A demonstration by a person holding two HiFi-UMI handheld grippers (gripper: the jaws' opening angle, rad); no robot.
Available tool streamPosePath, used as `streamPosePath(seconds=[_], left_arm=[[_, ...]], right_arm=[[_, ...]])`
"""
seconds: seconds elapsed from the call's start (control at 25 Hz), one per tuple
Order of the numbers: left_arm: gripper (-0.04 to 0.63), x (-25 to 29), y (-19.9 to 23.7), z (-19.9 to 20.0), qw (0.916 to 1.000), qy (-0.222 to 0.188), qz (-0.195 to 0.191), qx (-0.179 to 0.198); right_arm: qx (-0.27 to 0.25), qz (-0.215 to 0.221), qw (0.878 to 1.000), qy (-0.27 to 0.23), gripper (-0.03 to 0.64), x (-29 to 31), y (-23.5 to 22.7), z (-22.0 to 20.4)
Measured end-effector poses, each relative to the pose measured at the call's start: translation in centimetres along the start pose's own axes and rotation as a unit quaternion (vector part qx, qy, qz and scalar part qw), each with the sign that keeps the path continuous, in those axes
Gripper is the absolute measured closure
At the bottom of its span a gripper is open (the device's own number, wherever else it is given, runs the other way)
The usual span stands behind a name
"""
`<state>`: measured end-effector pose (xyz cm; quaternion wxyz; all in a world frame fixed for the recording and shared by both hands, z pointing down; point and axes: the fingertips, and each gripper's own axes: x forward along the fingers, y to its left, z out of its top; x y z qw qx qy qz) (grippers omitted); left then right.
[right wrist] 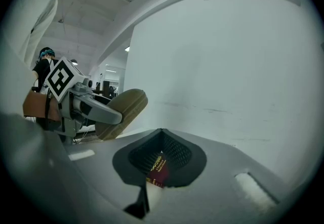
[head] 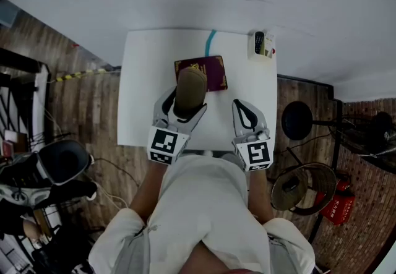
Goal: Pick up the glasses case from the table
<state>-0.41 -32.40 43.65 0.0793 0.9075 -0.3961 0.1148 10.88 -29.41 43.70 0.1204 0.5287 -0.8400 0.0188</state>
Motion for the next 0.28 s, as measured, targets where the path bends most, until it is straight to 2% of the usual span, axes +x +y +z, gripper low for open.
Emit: streamPosePath(seconds=[0.28], left_arm=[[0.202, -0.48, -0.31, 0.34, 1.0000, -0.006, -0.002, 0.006]], right_arm=[[0.000, -0.009, 1.000, -0.010, 0.612, -0.50, 0.16, 0.67]])
